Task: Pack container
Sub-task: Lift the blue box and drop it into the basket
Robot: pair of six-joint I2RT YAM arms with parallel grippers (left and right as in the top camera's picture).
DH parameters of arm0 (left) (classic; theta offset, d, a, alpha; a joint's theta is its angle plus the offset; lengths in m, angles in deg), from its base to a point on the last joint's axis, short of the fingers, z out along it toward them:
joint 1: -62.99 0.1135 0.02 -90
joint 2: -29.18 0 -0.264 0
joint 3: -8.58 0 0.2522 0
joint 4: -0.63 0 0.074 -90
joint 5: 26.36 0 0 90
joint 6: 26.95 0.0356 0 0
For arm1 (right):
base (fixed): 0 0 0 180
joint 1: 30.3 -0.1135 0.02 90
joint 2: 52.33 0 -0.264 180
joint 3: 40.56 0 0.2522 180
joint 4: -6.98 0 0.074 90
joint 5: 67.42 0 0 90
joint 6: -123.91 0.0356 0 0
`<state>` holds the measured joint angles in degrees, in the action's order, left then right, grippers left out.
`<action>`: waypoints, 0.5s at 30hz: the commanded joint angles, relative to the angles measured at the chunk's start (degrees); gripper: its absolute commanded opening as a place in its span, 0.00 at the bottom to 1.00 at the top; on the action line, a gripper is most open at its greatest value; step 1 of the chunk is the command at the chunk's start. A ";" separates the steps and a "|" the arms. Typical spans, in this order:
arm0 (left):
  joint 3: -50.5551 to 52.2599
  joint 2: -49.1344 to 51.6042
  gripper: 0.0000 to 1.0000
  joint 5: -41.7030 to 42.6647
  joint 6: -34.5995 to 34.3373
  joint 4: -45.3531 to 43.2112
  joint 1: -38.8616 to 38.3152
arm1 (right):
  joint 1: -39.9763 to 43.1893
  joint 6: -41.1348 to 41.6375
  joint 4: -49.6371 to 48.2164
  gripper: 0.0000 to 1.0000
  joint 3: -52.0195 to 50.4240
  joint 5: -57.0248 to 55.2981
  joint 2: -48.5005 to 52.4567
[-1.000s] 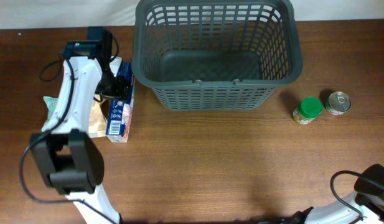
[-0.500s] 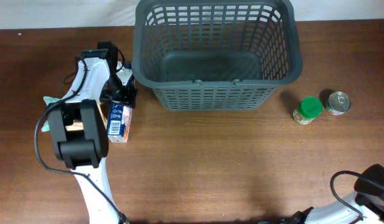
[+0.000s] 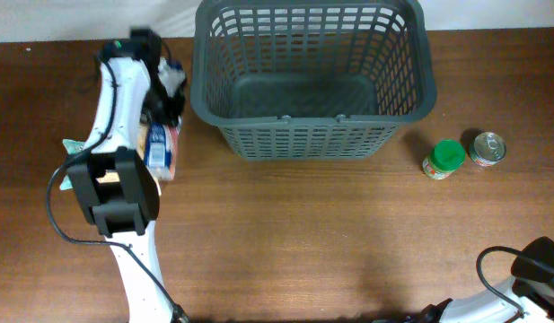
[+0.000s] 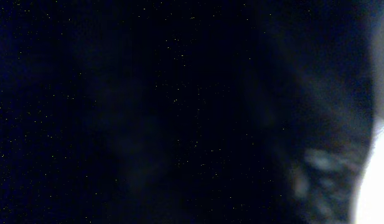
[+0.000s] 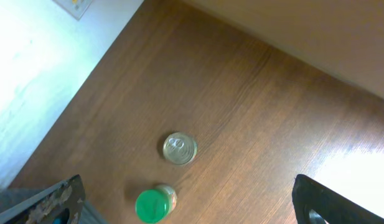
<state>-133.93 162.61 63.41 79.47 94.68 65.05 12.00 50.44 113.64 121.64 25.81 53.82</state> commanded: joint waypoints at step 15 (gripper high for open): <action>-49.53 -10.60 0.02 11.87 48.19 3.89 -16.55 | 0.11 0.28 -0.09 0.99 -0.02 -0.74 0.11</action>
<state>-184.77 151.79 71.37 104.50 96.54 54.61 12.00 50.44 113.64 121.59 25.74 53.82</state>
